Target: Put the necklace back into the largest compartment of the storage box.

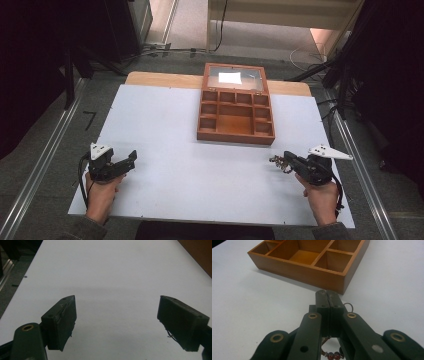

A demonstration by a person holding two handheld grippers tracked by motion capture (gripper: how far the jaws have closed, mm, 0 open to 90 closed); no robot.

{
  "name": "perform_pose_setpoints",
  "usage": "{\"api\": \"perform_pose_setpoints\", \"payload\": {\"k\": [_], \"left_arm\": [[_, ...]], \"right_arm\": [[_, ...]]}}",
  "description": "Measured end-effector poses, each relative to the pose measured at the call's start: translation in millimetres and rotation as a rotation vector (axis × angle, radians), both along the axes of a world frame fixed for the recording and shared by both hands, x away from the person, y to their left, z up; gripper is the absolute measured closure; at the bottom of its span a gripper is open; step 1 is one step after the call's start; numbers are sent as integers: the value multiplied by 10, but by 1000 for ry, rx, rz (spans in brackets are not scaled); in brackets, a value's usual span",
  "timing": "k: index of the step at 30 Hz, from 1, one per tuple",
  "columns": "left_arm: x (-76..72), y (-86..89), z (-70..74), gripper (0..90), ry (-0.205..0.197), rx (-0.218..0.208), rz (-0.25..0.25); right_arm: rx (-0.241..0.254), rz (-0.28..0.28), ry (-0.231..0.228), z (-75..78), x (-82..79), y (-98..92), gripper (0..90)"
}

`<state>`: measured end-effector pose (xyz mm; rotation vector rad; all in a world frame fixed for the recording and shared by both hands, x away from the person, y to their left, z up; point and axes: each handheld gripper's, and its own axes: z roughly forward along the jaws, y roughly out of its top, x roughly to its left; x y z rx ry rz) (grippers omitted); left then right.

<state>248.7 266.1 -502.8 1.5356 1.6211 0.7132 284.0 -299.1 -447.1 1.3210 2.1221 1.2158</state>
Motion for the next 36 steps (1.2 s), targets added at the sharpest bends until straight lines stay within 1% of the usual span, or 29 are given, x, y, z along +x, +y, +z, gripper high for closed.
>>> {"api": "perform_pose_setpoints", "payload": {"k": [20, 36], "left_arm": [[-4, -2, 1, 159, 0, 3, -1], [-5, 6, 4, 159, -1, -2, -2]], "right_arm": [[-2, 41, -22, 115, 101, 183, 865], [7, 56, -47, 239, 232, 324, 865]]}}
